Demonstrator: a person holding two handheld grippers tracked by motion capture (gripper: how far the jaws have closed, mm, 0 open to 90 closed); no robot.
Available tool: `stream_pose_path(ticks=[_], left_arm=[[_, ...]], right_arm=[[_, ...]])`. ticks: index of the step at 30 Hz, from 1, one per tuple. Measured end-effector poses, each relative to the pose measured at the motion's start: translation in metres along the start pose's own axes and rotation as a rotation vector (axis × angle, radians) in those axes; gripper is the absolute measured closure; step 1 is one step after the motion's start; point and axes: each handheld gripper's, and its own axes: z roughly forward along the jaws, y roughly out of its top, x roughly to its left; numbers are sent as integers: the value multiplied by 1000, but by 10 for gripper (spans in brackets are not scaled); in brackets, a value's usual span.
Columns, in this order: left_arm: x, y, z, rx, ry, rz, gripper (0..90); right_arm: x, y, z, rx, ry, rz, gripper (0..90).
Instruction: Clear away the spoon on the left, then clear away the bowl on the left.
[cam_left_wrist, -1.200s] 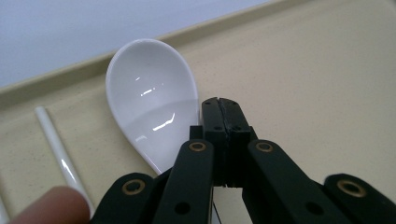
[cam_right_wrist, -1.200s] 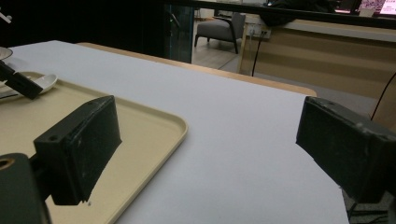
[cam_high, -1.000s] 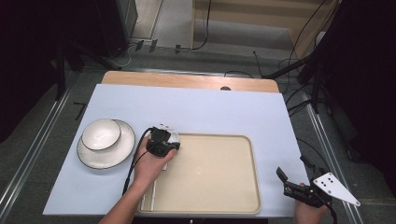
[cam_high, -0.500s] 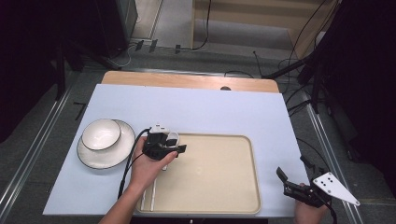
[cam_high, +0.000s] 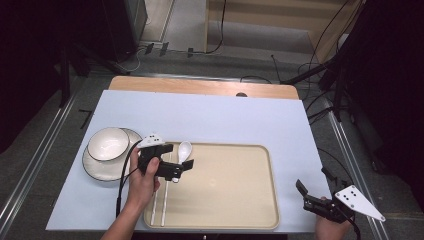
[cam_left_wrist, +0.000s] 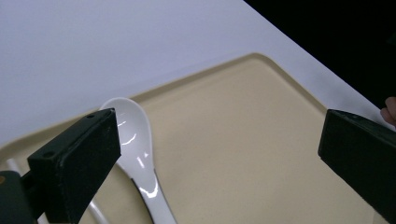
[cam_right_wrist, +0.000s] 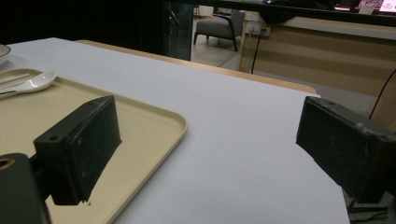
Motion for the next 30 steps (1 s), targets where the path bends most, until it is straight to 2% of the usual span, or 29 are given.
stream_pose_path(ticks=[7,14,22,23,25,30], left_arm=[[9,1,-13,-10,36,-17,0],[16,2,-26,-31,65,-4,0],[24,6,-41,-39,95,-21,0],[26,6,-42,-44,100,-9,0],[28,8,-44,-30,107,-28,0],[36,9,-51,-28,131,-35,0]], right_arm=[[1,0,2,5,1,-7,64],[-1,0,1,2,1,-7,64],[0,1,1,3,2,-10,64],[1,1,1,2,1,-8,64],[0,1,1,-2,2,-11,64],[0,1,1,2,0,-12,64]])
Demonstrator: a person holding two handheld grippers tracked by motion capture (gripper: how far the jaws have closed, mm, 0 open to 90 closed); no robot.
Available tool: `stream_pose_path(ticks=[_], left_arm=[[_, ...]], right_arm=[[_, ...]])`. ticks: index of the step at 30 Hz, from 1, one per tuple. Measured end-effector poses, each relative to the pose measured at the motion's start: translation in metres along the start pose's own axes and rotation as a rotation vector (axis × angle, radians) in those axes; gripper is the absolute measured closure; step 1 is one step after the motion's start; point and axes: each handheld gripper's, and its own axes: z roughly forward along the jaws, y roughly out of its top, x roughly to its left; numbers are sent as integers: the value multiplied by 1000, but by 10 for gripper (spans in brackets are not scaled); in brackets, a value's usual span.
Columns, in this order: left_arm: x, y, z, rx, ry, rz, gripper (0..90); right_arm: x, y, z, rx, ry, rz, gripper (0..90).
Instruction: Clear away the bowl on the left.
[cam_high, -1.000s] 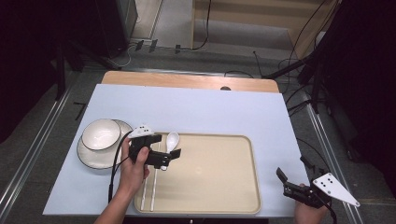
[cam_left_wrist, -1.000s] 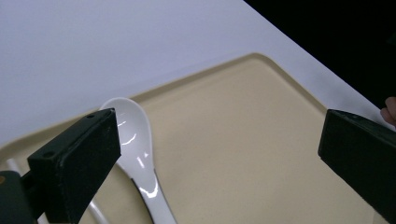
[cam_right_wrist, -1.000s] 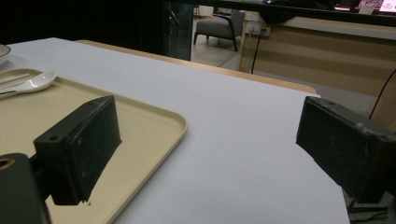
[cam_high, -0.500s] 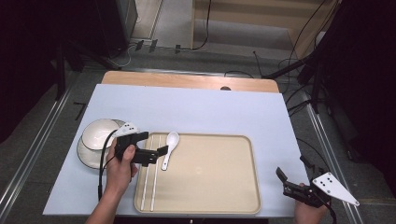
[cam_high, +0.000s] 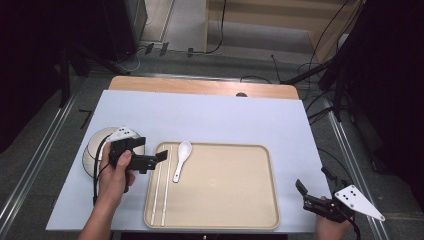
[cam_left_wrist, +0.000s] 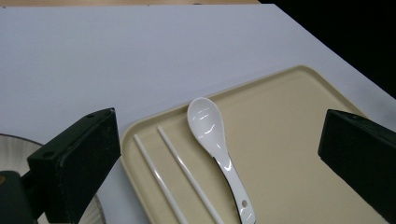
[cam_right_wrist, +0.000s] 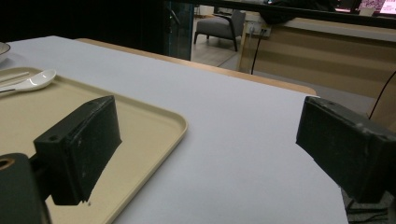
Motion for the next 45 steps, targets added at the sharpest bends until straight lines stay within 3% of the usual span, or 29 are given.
stream_pose_path(ticks=[5,8,15,19,25,30,38,45], left_arm=[[10,2,-5,-2,14,-17,0],[17,2,-12,-10,-12,-19,0],[36,2,-28,-22,37,-55,0],[48,2,-41,-41,52,-50,0],[70,-1,-61,-90,63,-104,0],[84,-5,-74,-114,110,-129,0],[112,-14,-89,-130,131,-224,0],[122,-16,-83,-66,155,-276,0]], right_arm=[[2,1,1,5,4,-6,64],[3,1,2,7,8,-15,64],[3,0,3,13,12,-11,65],[3,0,2,8,12,-13,64],[4,1,2,9,15,-10,64],[5,1,3,12,22,-13,64],[6,1,4,11,20,-19,65],[6,1,3,15,18,-17,65]])
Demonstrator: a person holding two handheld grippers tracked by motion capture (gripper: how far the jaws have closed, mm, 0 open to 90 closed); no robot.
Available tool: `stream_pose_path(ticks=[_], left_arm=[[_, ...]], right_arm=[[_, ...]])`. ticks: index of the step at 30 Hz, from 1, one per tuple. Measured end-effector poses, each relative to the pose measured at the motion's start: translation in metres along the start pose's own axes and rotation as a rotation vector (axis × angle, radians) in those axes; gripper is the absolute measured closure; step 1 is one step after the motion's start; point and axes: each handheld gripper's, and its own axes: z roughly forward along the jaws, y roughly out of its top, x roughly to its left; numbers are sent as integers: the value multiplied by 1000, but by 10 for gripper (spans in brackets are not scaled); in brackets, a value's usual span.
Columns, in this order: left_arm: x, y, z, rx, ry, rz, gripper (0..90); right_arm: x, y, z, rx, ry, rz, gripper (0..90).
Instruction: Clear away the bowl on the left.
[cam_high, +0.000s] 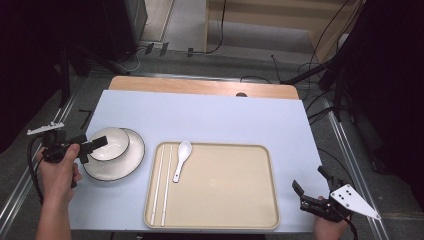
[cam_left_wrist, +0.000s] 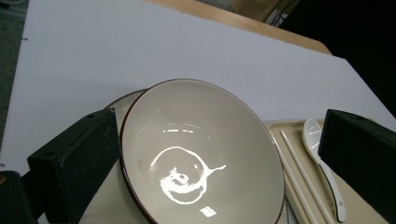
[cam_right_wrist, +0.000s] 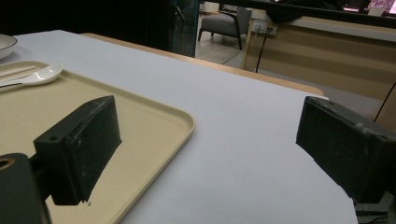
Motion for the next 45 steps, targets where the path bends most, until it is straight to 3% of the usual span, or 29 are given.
stream_pose_path(ticks=[3,6,9,15,18,24,27,32,36,41,45], left_arm=[[3,0,3,15,30,-26,17],[10,0,4,34,84,-91,182],[16,-1,6,63,101,-134,231],[20,-5,14,121,134,-167,388],[23,-7,16,146,154,-184,515],[26,-9,20,188,172,-177,630],[27,-11,23,185,178,-176,699],[27,-11,26,192,174,-169,708],[24,-13,32,227,199,-140,702],[23,-13,30,209,219,-140,764],[25,-15,29,174,189,-154,801]], right_arm=[[0,0,0,-3,-2,-3,65],[-1,0,-1,-3,-5,-4,64],[-1,0,-1,3,-9,1,65],[-1,0,-1,1,-6,-6,64],[-1,0,0,0,-6,-7,65],[-2,0,0,3,-9,-6,64],[-2,0,0,1,-10,-8,65],[-1,0,0,6,-7,-3,64],[0,0,1,5,-3,-8,64],[-1,0,2,7,-4,-2,65],[-1,1,0,0,-10,-4,65]])
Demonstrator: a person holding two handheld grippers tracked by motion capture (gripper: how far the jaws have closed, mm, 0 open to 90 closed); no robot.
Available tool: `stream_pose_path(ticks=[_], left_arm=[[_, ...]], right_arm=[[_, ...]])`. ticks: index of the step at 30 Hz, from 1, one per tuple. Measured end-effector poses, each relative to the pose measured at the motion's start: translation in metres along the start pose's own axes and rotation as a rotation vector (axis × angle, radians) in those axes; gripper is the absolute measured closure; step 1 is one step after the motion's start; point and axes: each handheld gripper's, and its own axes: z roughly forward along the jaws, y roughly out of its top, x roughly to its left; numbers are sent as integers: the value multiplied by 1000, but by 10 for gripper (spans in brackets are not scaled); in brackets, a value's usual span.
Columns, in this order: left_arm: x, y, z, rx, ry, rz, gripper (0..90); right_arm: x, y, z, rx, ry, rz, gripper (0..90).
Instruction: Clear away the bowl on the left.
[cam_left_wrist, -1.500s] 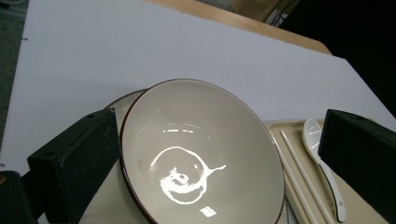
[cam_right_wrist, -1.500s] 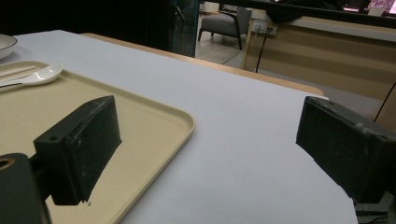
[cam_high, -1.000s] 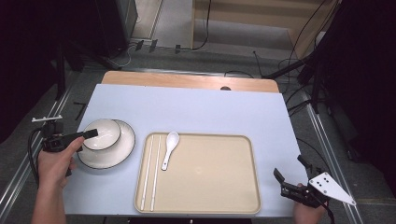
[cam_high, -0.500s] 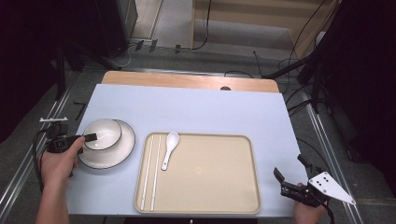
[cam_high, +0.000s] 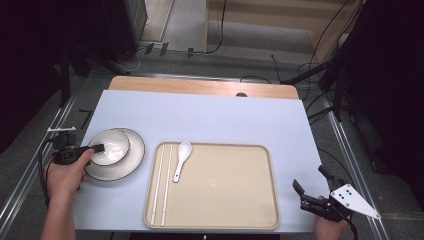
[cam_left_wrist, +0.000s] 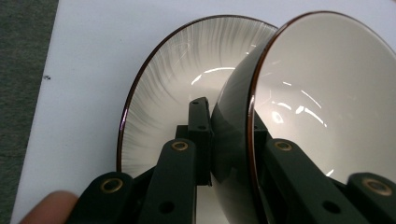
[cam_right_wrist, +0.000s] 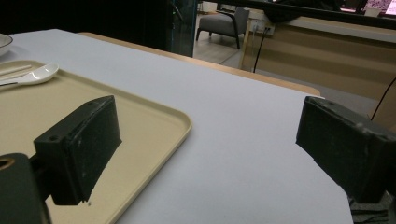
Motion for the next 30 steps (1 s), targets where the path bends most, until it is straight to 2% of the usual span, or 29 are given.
stream_pose_path(ticks=[4,6,12,15,20,24,30], left_arm=[[-2,-2,-2,-6,5,41,808],[-1,-3,-3,-24,-4,40,813],[-5,-4,-5,-52,15,71,821],[-6,-3,-7,-64,-5,70,823],[-11,-2,-17,-111,-38,80,824],[-19,-2,-24,-138,-73,110,825],[-31,-3,-28,-149,-118,153,826]], right_arm=[[-1,-1,0,0,5,8,65],[-1,-1,0,-1,6,5,65],[-2,0,-2,-9,4,13,65],[-3,-1,-2,-8,2,15,65],[-2,0,-1,-5,4,11,64],[-2,0,-2,-13,0,15,65],[-3,0,-3,-17,0,13,65]])
